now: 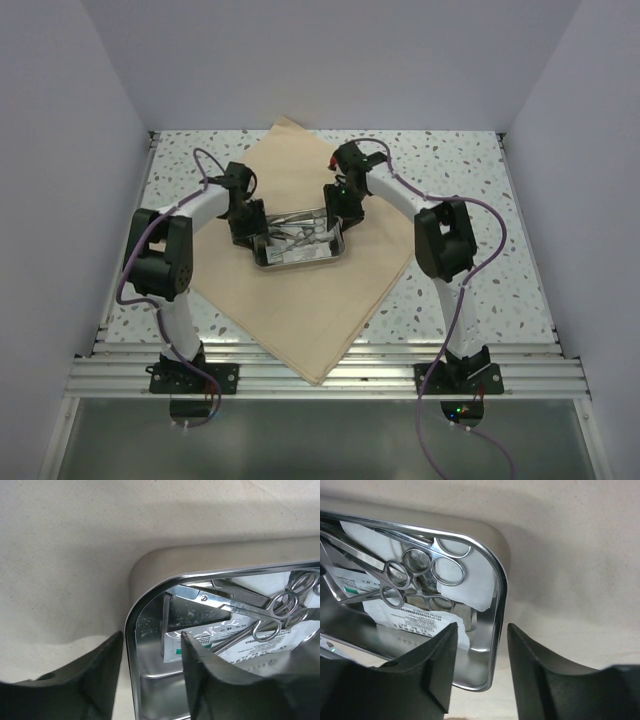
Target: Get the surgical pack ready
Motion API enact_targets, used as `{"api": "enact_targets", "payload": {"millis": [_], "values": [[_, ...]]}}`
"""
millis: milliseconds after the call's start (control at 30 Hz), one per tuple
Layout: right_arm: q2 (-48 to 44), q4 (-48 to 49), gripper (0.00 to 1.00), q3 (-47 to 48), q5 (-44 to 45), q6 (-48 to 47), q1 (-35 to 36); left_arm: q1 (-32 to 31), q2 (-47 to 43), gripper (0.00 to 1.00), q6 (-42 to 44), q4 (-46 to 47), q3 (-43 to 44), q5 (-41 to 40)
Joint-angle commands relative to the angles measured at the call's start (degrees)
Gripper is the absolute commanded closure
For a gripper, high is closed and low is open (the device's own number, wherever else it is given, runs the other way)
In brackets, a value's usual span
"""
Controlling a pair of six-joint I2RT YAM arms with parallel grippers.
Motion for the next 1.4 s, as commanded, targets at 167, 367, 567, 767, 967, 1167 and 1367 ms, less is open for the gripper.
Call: {"api": "enact_targets", "payload": {"millis": [167, 367, 567, 767, 967, 1167, 1367], "values": [[0.71, -1.71, 0.37, 4.65, 1.57, -0.54, -1.48, 2.62, -5.87, 0.21, 1.85, 3.42, -1.42, 1.84], [-0.94, -9.34, 0.22, 11.07, 6.56, -3.43, -2.27, 3.59, -10.61, 0.21, 1.59, 1.85, -1.06, 1.75], [-16.48, -10.07, 0.13, -2.79, 8.96, -2.39, -1.66, 3.68, -24.03, 0.21, -0.17, 0.44, -7.11, 0.96], [-37.49, -7.53, 0.18, -28.27, 0.19, 3.22, 4.39, 3.59, -32.75, 0.23, -2.36, -0.1, -12.39, 0.25], [-54.73, 10.35, 0.2, -57.19, -13.1, 22.69, 14.24, 3.24, -36.01, 0.26, -4.12, 1.75, -17.75, 1.22], [-61.77, 31.11, 0.19, -74.61, -13.99, 42.83, 21.44, 3.15, -36.28, 0.27, -4.83, 0.35, -17.77, 0.87], [-58.18, 42.54, 0.18, -80.59, -6.81, 57.43, 32.69, 2.98, -35.75, 0.28, -4.57, -0.09, -15.92, 1.04]]}}
